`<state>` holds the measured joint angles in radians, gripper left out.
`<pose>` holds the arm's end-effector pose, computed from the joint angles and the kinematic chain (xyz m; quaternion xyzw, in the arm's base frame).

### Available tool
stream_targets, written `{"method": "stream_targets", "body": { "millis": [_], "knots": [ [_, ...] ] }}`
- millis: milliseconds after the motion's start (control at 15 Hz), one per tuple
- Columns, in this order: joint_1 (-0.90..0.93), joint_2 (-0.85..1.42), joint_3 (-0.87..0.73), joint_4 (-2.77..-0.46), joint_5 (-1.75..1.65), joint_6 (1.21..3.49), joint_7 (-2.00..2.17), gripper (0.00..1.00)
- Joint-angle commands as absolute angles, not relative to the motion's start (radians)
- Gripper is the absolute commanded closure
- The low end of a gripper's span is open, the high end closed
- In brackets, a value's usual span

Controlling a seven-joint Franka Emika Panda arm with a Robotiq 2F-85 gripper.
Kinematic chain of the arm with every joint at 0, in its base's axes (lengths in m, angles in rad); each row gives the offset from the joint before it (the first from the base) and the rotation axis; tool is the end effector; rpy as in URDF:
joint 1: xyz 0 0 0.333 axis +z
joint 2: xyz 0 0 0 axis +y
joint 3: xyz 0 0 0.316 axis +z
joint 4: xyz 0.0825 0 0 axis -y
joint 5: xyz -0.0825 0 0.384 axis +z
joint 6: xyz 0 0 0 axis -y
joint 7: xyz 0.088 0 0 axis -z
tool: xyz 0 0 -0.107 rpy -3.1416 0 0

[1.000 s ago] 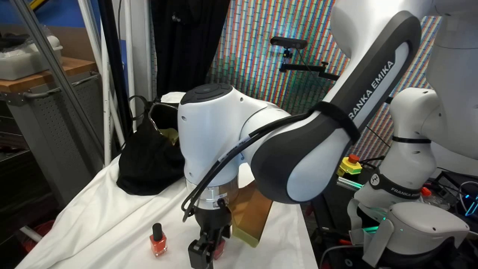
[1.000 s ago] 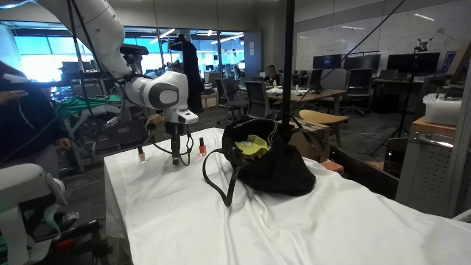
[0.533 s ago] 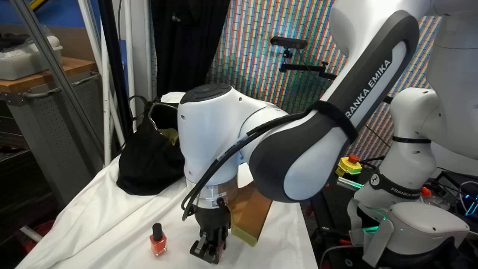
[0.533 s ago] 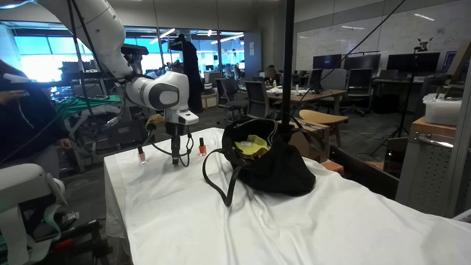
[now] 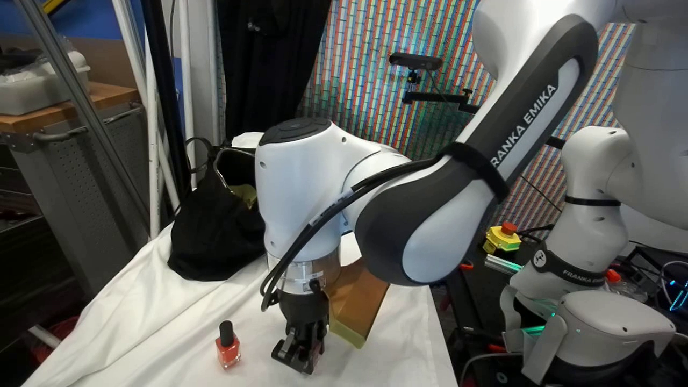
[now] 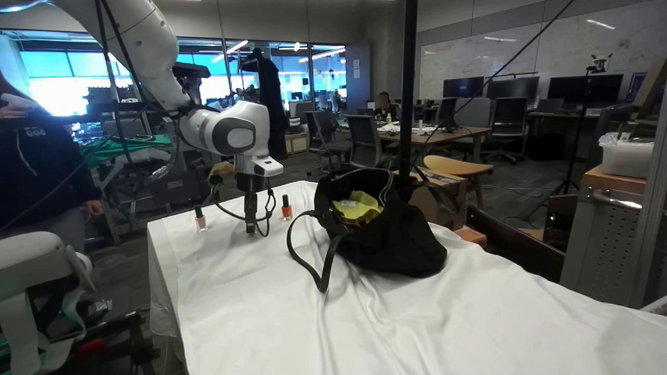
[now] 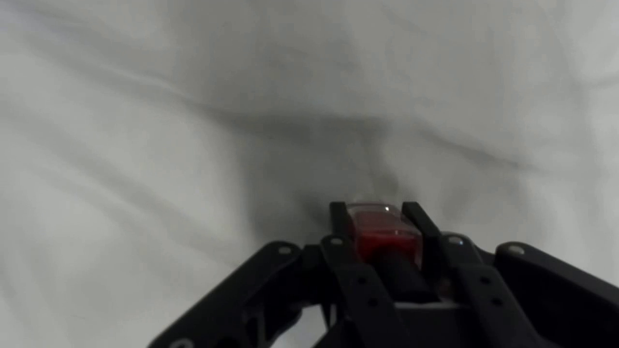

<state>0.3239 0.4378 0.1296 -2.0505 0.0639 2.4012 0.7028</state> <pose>0.5272 0.2566 0.2173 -0.9861 0.1531 0.0617 0.0172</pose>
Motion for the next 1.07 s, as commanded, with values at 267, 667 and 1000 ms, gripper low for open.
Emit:
{"method": "stream_targets", "body": {
  "millis": [267, 667, 1000],
  "knots": [
    [0.344, 0.361, 0.075, -2.075, 0.014, 2.366, 0.824, 0.85],
    [0.317, 0.280, 0.046, -2.094, -0.054, 2.314, 0.881, 0.85],
    [0.255, 0.182, 0.013, -2.110, -0.156, 2.263, 0.837, 0.85]
  ]
}}
